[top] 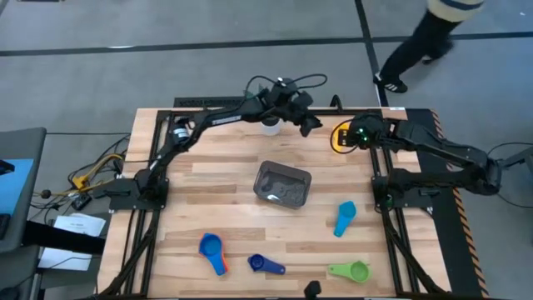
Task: Nest measuring cups in basket
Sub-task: Stack the yellow measuring cup on top of the blue measuring cup
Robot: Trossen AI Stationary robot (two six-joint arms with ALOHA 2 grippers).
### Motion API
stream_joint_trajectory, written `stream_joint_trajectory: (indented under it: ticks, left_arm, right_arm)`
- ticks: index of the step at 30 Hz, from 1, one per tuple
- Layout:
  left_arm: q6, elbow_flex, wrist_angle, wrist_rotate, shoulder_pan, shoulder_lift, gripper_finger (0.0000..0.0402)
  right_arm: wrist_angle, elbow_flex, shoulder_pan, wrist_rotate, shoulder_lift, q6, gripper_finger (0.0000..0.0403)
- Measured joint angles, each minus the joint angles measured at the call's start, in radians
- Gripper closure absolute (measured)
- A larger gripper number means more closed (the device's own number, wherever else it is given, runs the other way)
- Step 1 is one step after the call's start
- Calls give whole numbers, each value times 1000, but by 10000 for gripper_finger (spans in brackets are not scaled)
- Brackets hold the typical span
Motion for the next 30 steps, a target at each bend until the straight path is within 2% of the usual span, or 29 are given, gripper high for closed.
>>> stream_joint_trajectory:
  ticks: [4, 8, 11, 14, 16, 22, 27, 30]
  left_arm:
    - [-1, 68, 10, -19, -22, 70, 288]
    - [12, 80, 13, -53, -46, 100, 288]
    - [52, 78, 10, -141, -62, 103, 288]
    - [121, 78, 17, -285, -82, 103, 288]
    - [167, 76, 19, -334, -91, 103, 288]
    - [168, 76, 1, -330, -96, 103, 288]
    - [132, 76, -26, -328, -95, 103, 288]
    - [115, 89, -48, -275, -91, 103, 288]
  right_arm:
    - [-69, 0, -34, 25, 3, -57, 204]
    - [-70, -14, -88, 29, 12, -121, 212]
    - [-61, -21, -138, 27, 11, -169, 218]
    - [-46, -22, -183, 27, 12, -203, 223]
    - [-33, -22, -212, 26, 15, -208, 225]
    - [-27, -22, -281, -30, 45, -257, 228]
    - [-9, -21, -285, -49, 94, -263, 223]
    - [19, -21, -276, -51, 129, -279, 220]
